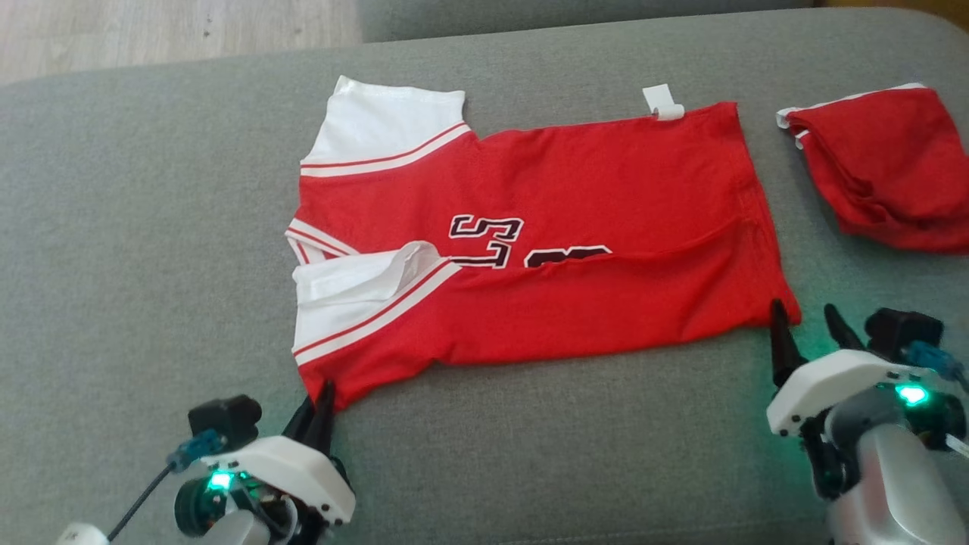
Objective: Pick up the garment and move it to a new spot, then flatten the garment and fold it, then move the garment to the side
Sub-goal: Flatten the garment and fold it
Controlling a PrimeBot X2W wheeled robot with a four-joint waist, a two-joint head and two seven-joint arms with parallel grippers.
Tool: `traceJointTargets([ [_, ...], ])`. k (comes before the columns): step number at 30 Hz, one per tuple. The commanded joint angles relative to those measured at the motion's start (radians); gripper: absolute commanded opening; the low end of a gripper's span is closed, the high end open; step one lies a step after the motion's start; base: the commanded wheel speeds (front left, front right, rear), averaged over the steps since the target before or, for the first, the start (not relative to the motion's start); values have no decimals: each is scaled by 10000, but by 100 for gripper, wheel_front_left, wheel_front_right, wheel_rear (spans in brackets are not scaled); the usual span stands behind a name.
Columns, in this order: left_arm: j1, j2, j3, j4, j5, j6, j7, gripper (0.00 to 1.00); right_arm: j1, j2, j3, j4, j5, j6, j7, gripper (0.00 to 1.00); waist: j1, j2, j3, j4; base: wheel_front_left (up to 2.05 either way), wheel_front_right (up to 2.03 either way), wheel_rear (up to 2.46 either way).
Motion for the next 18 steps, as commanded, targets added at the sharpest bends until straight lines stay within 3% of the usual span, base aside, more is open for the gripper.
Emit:
traceJointTargets([
  [1, -430, 86, 355, -146, -3, -10, -139, 0, -459, -60, 184, -13, -56, 35, 54, 100, -1, 0, 21, 53, 0, 0, 0],
  [2, -450, 82, 369, -179, 11, -9, -209, 0, -563, -60, 158, 261, -42, 35, 127, 100, -1, 0, 35, 80, 0, 0, 0],
  [3, -467, 86, 382, -218, 37, 1, -284, 0, -675, -60, 125, 512, 8, 35, 159, 92, -1, 0, 46, 109, 0, 0, 0],
  [4, -481, 92, 394, -260, 58, 11, -345, 0, -794, -60, 90, 748, 115, 35, 155, 73, -1, 0, 55, 140, 0, 0, 0],
  [5, -486, 102, 404, -308, 74, 14, -399, 0, -914, -60, 94, 969, 240, 35, 135, 47, -1, 0, 57, 163, 0, 0, 0],
  [6, -486, 117, 419, -365, 86, 14, -456, 0, -1030, -60, 98, 1172, 376, 35, 103, 41, -1, 0, 50, 184, 0, 0, 0],
  [7, -465, 152, 459, -488, 94, 34, -546, 0, -1238, -60, 64, 1548, 679, 35, 28, 11, -1, 0, 17, 214, 0, 0, 0],
  [8, -451, 177, 472, -558, 103, 50, -575, 0, -1337, -60, 49, 1732, 883, 35, -6, 0, -1, 0, -10, 226, 0, 0, 0],
  [18, -427, 808, 632, -1731, 378, 261, -632, 0, -1987, -60, -31, 2181, 1173, 35, -451, 0, -1, 0, -486, 220, 0, 0, 0],
])
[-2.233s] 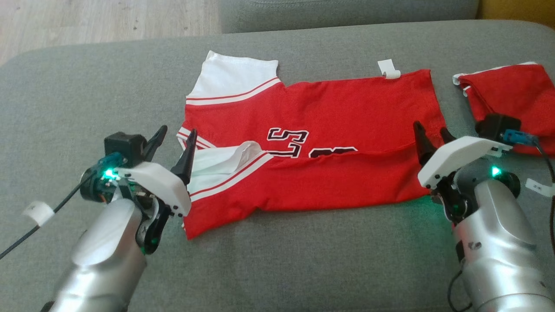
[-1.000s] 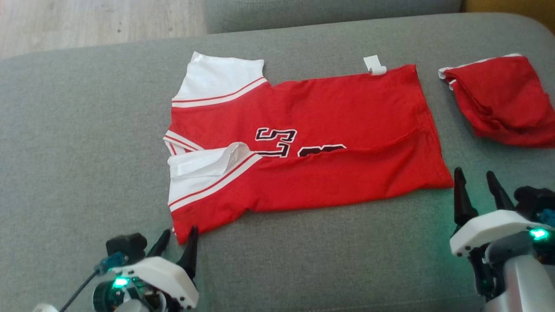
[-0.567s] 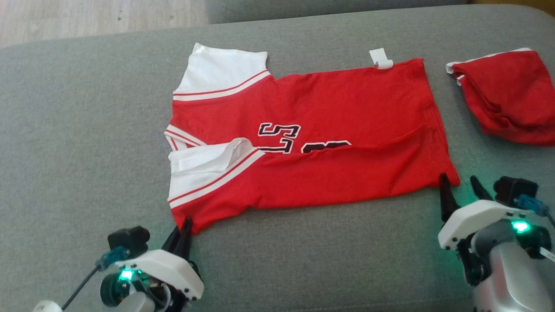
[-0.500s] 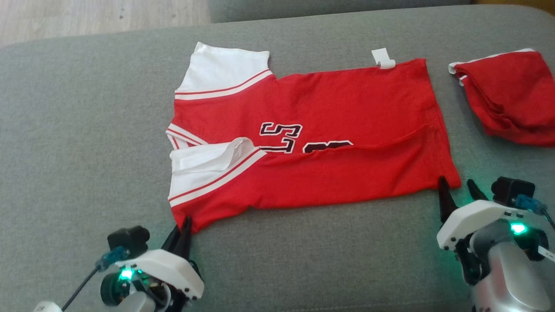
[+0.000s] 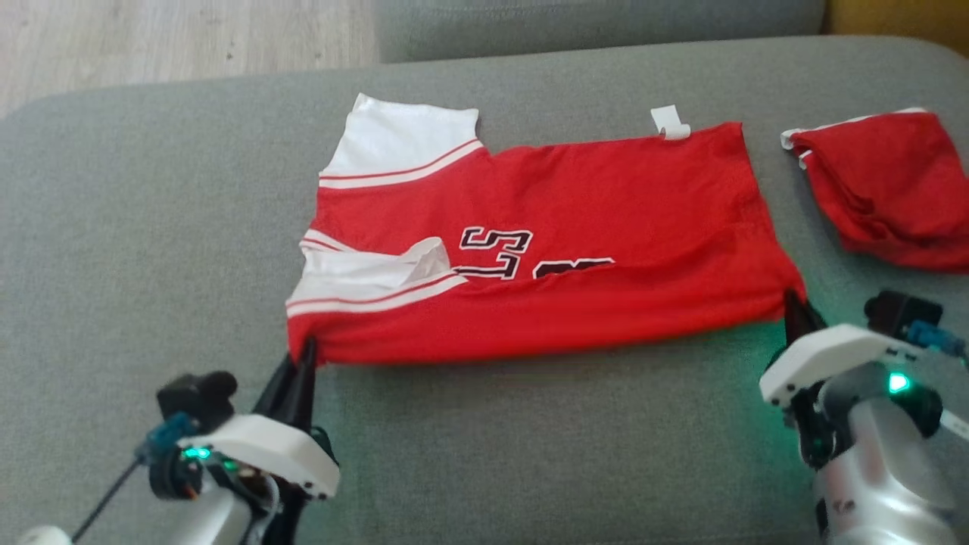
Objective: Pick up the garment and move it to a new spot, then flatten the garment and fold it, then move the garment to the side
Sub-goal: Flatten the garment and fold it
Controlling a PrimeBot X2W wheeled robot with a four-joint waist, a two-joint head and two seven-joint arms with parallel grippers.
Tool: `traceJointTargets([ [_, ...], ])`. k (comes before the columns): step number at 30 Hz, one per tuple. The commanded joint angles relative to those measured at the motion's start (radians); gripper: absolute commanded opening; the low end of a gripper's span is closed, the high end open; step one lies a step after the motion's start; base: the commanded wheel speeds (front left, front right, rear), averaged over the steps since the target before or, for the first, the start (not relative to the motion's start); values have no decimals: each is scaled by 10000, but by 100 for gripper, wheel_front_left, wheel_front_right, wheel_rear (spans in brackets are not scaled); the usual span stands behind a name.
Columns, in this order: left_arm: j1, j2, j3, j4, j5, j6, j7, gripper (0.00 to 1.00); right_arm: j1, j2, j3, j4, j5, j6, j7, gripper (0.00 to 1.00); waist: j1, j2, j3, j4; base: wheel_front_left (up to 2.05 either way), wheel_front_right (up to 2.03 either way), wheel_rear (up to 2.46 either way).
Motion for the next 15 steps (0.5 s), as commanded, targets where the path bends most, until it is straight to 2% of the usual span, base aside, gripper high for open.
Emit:
traceJointTargets([
  [1, -403, 419, 540, -564, 101, 102, -46, 0, -510, -56, 213, -483, 62, 35, -135, 0, 0, -1, -136, -20, 0, 0, 0],
  [6, -71, 1048, 620, -1883, 256, 386, 318, 0, -83, -56, 289, -1314, 207, 35, 225, 0, 0, -1, -457, -57, 0, 0, 0],
  [10, 651, 1508, 506, -2872, 238, 636, 845, 0, 940, -56, 451, -2232, 437, 35, 714, 0, 0, -1, -572, -84, 0, 0, 0],
  [15, 1663, 1714, 439, -3259, 85, 976, 1055, 0, 2359, -56, 562, -3125, 704, 35, 914, 0, 0, -1, -542, -148, 0, 0, 0],
])
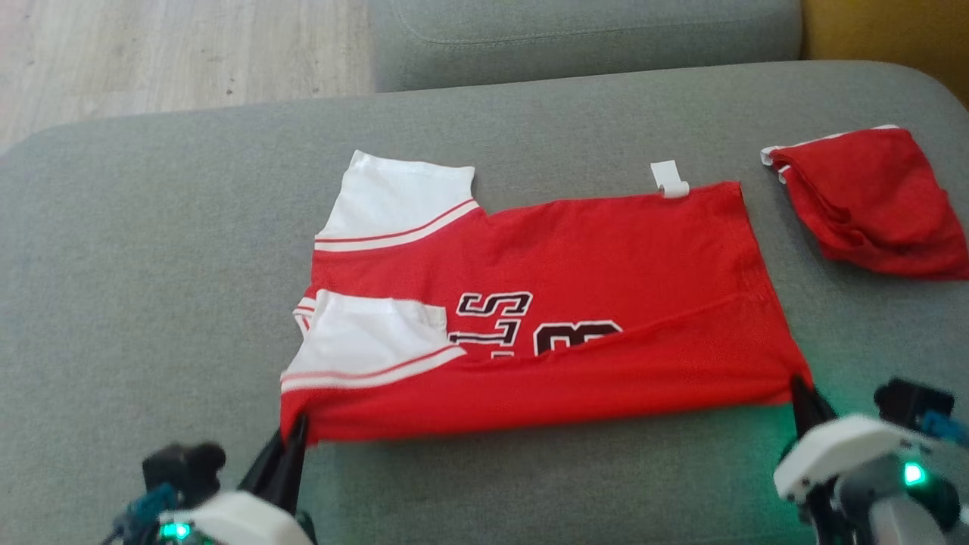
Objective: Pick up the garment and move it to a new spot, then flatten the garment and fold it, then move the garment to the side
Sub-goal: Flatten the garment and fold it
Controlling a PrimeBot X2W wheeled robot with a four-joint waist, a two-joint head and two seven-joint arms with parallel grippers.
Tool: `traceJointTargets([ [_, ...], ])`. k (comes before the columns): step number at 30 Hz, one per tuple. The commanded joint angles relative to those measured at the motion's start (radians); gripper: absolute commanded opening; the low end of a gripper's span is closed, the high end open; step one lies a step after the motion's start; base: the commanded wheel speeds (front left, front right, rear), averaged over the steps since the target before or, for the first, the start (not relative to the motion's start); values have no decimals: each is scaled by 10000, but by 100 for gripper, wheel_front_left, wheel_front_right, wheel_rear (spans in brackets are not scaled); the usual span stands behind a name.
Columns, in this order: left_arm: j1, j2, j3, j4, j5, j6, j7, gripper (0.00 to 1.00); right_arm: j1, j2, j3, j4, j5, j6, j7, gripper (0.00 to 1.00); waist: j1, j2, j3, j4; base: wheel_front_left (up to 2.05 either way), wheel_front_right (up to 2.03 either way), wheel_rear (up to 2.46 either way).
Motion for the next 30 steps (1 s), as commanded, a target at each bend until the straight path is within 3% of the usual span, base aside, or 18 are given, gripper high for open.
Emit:
traceJointTargets([
  [1, -276, 258, 485, -286, -84, 133, -91, 0, -152, -64, 286, -577, 115, 35, -99, 0, 1, -1, 35, -37, 0, 0, 0],
  [7, 231, 171, 355, 417, -142, 175, -258, 0, 563, -64, 505, -929, 514, 35, -472, 0, 1, -1, 54, -160, 0, 0, 0],
  [8, 273, 146, 359, 532, -193, 163, -268, 0, 620, -64, 501, -945, 463, 35, -548, 11, 1, -1, 46, -180, 0, 0, 0],
  [9, 301, 146, 349, 630, -205, 144, -283, 15, 664, -64, 485, -953, 419, 35, -609, 43, 1, -1, 33, -197, 0, 0, 0],
  [10, 317, 151, 344, 709, -198, 129, -318, 36, 703, -64, 471, -959, 388, 35, -666, 81, 1, -1, 18, -209, 0, 0, 0],
  [11, 328, 145, 342, 771, -199, 115, -352, 77, 748, -64, 455, -964, 344, 35, -710, 100, 1, -1, 2, -221, 0, 0, 0],
  [12, 341, 134, 343, 819, -216, 103, -375, 100, 800, -64, 441, -965, 296, 35, -724, 100, 1, -1, -14, -230, 0, 0, 0],
  [20, -191, 334, 572, 674, -125, -58, -591, 100, 997, -64, 245, -1321, -61, 35, -671, 100, 1, -1, 13, -337, 0, 0, 0],
  [30, -3350, 1569, 1137, -26, 473, -415, 513, 100, -9, -64, 553, -2350, -317, 35, -445, 100, 1, -1, 669, -682, 0, 0, 0],
])
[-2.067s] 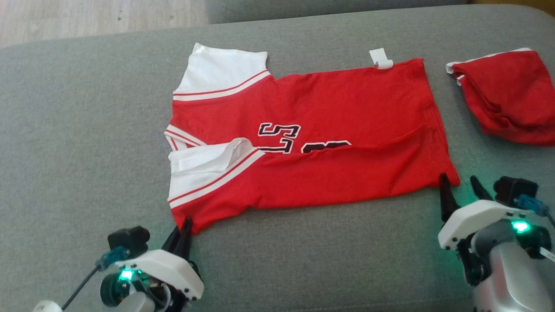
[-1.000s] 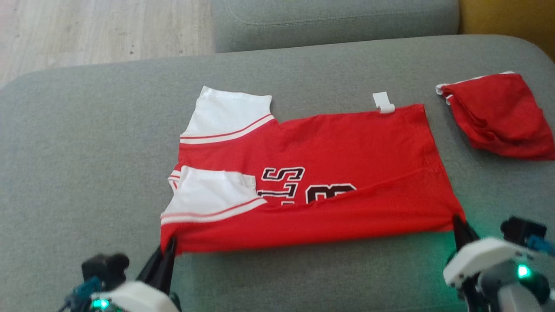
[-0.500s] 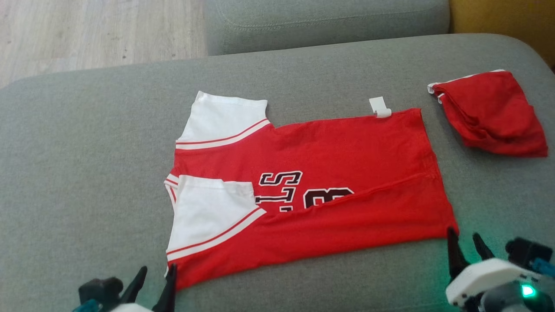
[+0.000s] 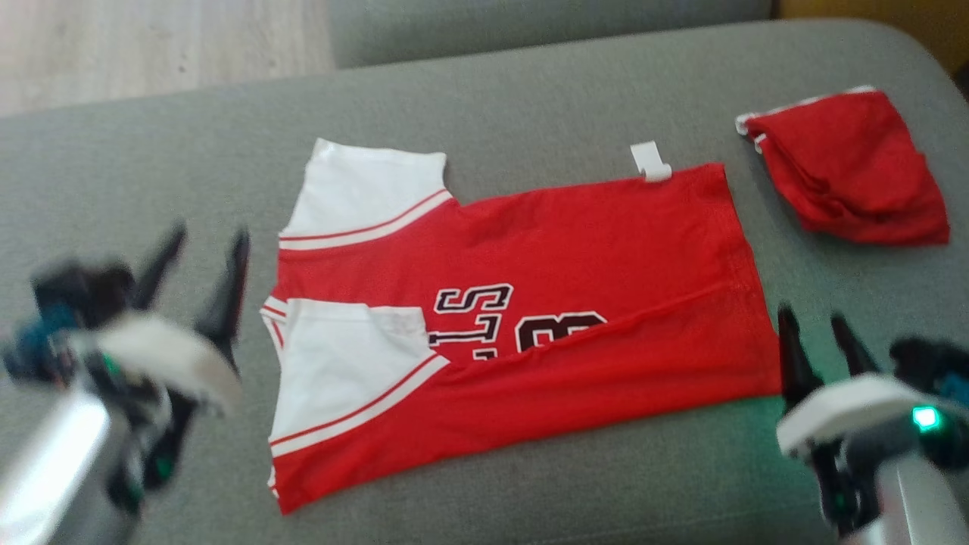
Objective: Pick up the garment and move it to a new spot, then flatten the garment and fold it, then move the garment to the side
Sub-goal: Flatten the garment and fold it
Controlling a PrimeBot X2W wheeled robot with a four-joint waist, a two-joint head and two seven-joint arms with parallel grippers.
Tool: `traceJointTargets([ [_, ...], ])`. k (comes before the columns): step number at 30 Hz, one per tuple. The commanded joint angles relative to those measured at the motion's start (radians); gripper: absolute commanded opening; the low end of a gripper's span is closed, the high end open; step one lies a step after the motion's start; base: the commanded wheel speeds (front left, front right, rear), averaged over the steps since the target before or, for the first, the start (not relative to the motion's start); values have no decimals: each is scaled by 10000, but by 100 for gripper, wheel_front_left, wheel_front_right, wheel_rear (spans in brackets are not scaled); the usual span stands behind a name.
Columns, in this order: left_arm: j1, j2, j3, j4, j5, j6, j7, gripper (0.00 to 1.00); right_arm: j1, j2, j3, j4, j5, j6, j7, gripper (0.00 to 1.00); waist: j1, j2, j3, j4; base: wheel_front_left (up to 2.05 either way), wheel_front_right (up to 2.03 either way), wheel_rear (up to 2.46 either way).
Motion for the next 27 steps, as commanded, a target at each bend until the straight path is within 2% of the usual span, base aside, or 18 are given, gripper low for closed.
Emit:
traceJointTargets([
  [1, -658, 444, 565, -301, 60, -52, 53, 100, -471, -89, 275, -392, -104, 35, 5, 100, -1, -1, 227, -149, 0, 0, 0],
  [6, -2762, 862, 635, 169, 290, -479, 888, 100, -1373, -89, 701, -686, -176, 35, 102, 100, -1, -1, 966, -541, 0, 0, 0],
  [13, -4812, 782, 288, 1651, 484, -963, 1807, 100, -2552, -89, 1264, -854, -15, 35, -29, 100, -1, -1, 2234, -1112, 0, 0, 0],
  [18, -5743, 814, -120, 2737, 633, -1374, 2583, 100, -3242, -89, 1693, -849, 117, 35, -207, 100, -1, -1, 3084, -1553, 0, 0, 0],
  [27, -6647, 875, -282, 4214, 735, -1561, 3085, 100, -3956, -89, 2181, -508, 372, 35, -648, 100, -1, -1, 3864, -2089, 0, 0, 0],
])
